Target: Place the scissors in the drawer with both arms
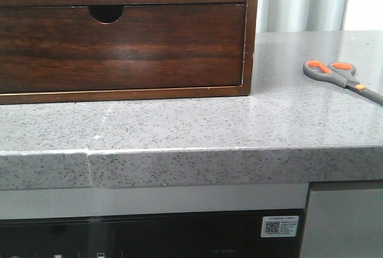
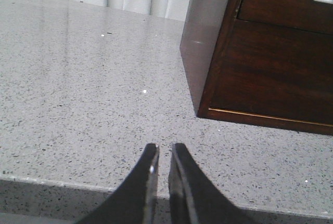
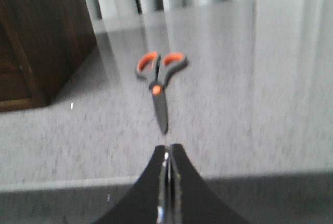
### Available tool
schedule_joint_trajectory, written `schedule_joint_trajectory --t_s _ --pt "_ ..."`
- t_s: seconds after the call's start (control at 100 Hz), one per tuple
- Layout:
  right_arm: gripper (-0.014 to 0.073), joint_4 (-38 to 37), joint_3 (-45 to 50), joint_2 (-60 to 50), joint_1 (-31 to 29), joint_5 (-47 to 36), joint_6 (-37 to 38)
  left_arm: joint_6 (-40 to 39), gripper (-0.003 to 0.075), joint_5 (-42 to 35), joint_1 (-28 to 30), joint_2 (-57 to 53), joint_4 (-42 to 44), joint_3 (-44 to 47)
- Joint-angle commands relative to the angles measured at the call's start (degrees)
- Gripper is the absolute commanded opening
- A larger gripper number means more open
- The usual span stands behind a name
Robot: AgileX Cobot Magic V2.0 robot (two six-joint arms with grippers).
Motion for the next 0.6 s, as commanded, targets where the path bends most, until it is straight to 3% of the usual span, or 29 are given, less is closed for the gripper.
schedule_joint_trajectory --t_s 0.0,0.19,0.38,0.59 --pt "-0.0124 -1.58 0.15 -0.66 -0.36 -11.43 -0.25 -0.09 0.0004 -4.89 0.02 -0.54 0.0 -1.8" --pt "-0.0124 -1.58 0.63 -0.66 -0.36 -17.64 -0.25 -0.09 0.0004 -4.89 0.02 -0.54 0.0 -1.8" --pt "-0.0124 -1.58 0.63 -0.66 -0.36 -10.11 -0.25 -0.09 0.0004 -5.42 0.02 -0.54 0.0 -1.8" --pt "-0.0124 -1.58 0.63 -0.66 -0.36 -10.57 -0.25 -0.09 0.0004 -6.33 0.02 -0.54 -0.29 -1.8"
